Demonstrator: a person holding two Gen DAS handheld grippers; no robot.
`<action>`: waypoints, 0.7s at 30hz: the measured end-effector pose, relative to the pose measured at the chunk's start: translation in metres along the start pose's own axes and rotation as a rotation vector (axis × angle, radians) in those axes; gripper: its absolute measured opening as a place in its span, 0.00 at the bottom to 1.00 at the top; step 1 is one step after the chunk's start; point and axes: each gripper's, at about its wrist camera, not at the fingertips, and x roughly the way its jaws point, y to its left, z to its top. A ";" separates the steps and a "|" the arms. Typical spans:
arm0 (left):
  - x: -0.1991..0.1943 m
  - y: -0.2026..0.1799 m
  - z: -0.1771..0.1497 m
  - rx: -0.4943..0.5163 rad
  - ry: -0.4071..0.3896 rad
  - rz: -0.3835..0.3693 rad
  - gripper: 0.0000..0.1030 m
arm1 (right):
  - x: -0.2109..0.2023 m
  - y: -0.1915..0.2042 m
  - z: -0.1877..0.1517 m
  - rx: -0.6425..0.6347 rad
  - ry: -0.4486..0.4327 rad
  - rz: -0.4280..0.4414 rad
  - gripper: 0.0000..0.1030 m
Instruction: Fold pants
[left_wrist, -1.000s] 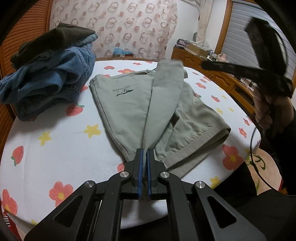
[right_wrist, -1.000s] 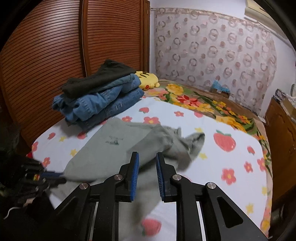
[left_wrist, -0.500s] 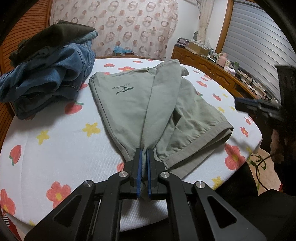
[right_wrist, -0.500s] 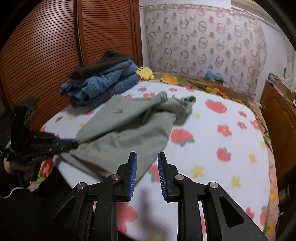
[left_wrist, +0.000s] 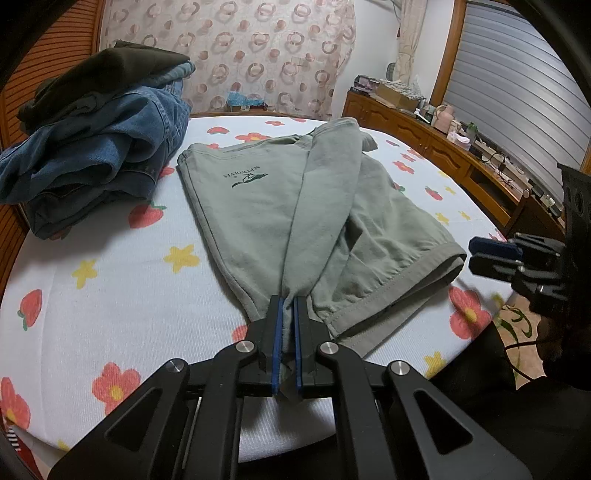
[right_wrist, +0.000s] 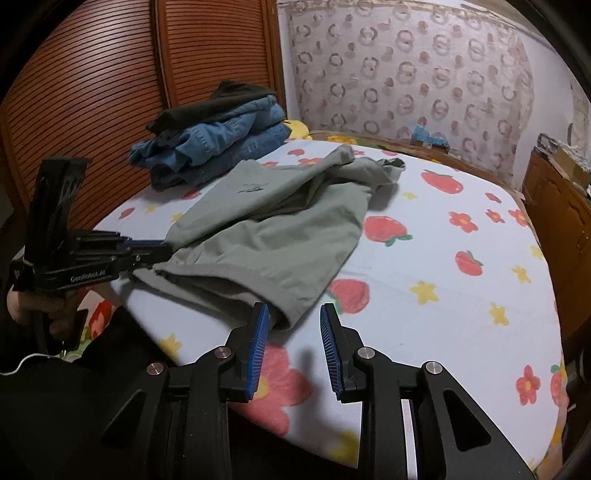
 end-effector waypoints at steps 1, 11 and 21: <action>0.000 0.000 0.000 0.001 0.000 0.001 0.05 | 0.001 0.001 0.000 -0.005 0.004 -0.003 0.29; 0.000 0.000 0.000 -0.002 0.000 -0.003 0.05 | 0.008 0.006 0.004 -0.039 0.000 -0.015 0.13; -0.013 -0.006 -0.001 0.010 -0.030 -0.016 0.05 | -0.010 0.004 -0.004 -0.034 -0.027 0.052 0.00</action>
